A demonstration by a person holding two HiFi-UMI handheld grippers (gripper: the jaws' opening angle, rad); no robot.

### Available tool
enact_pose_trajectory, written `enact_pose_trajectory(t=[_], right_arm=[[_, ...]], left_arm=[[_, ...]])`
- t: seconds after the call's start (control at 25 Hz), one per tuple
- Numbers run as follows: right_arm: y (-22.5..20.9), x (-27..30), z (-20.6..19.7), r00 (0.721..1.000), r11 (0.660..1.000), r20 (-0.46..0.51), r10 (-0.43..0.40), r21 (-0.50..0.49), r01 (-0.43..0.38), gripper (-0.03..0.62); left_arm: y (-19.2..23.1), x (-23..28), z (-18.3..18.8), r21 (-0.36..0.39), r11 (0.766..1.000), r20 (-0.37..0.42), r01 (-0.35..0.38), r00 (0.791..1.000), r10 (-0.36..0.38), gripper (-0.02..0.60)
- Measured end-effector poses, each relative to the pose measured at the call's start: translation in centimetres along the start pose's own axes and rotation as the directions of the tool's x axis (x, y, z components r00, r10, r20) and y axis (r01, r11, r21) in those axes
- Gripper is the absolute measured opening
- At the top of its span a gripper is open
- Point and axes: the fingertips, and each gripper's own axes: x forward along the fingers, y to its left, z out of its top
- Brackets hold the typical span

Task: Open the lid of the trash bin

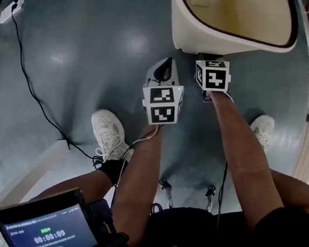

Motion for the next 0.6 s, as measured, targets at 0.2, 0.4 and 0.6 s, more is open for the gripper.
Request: enact_pose_trajectory(t=[0.2,0.4,0.6], right_arm=[[0.11,-0.08,0.12,1.000,1.000,0.005,-0.002,0.001,0.002,0.003],[0.11,-0.11,0.15,1.000,1.000,0.005,-0.003,-0.003,0.003,0.003],[0.12,-0.14,0.14,1.000,1.000,0.007,-0.007,-0.003,0.007,0.003]], left_arm=[[-0.22,0.07,0.11,0.009,1.000,0.003,0.001,1.000,-0.001,-0.003],[-0.17,0.14,-0.22,0.005,1.000,-0.009,0.002,1.000,-0.002,-0.003],[-0.34,0.12,-0.53,-0.001,1.000,-0.020,0.005,1.000,-0.005,-0.003]])
